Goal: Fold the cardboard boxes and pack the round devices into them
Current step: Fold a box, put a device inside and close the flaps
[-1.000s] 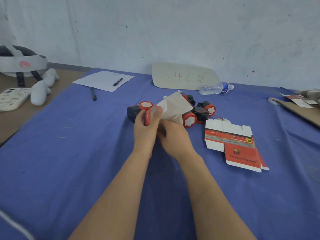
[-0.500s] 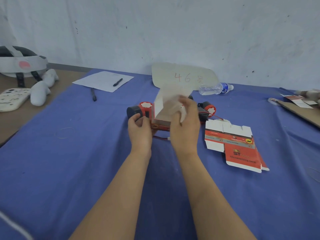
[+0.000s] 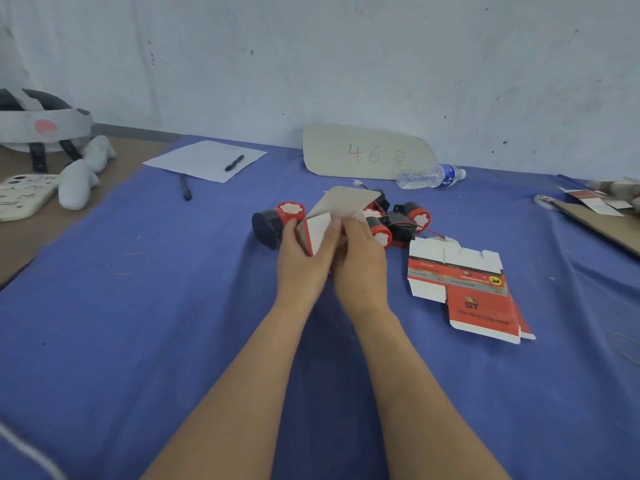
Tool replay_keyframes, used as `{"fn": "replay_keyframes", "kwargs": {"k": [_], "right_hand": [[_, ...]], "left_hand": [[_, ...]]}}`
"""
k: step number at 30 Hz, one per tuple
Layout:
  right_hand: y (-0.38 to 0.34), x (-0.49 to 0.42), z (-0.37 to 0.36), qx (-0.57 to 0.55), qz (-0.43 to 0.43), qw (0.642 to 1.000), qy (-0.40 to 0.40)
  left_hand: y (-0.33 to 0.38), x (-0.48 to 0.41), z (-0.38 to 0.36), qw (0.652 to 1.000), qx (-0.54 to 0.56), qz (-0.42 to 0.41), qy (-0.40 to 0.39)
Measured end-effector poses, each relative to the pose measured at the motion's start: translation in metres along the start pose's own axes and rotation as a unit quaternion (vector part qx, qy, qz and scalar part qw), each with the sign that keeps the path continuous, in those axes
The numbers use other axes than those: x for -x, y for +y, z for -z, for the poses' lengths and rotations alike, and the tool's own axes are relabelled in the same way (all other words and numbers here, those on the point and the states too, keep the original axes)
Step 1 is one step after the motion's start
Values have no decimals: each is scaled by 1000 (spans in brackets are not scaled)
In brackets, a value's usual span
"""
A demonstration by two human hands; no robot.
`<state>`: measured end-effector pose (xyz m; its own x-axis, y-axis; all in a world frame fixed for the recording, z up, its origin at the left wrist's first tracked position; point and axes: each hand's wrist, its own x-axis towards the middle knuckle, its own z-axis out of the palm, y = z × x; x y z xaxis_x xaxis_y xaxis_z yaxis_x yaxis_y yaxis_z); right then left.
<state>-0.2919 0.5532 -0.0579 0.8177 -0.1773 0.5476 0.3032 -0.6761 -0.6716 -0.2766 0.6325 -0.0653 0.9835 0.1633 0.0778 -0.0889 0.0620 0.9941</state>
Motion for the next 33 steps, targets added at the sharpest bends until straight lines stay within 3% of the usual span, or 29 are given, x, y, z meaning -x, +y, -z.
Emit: {"fn": "replay_keyframes", "kwargs": {"k": [5, 8, 10, 11, 13, 16, 20, 24, 27, 30, 33], "right_hand": [[-10, -1, 1, -162, -26, 984, 75], [-15, -4, 2, -180, -12, 970, 161], [-11, -10, 7, -233, -80, 950, 192], [-7, -13, 10, -266, -129, 941, 163], [1, -13, 13, -288, -187, 939, 29], [6, -9, 7, -273, -189, 939, -93], [14, -11, 4, -154, -148, 974, -73], [17, -12, 7, -147, -191, 970, -19], [14, -12, 8, -188, -181, 965, -6], [4, -8, 10, -269, -163, 948, -45], [3, -9, 13, -327, -121, 937, -37]], "left_hand": [[-3, -4, 5, 998, 36, 56, -1], [0, -2, 4, 997, 63, 49, 9], [2, -1, 5, 995, 85, 49, 26], [3, -1, 5, 995, 87, 48, 27], [4, 1, 3, 996, 84, 39, 16], [4, 1, 3, 996, 90, 25, 12], [5, 2, 4, 998, 68, -5, -8], [2, 7, -3, 997, 17, -55, -58], [-1, 7, -4, 995, 2, -79, -57], [0, 4, 0, 998, 19, -51, -22], [1, 0, 5, 1000, 11, -22, 17]]}}
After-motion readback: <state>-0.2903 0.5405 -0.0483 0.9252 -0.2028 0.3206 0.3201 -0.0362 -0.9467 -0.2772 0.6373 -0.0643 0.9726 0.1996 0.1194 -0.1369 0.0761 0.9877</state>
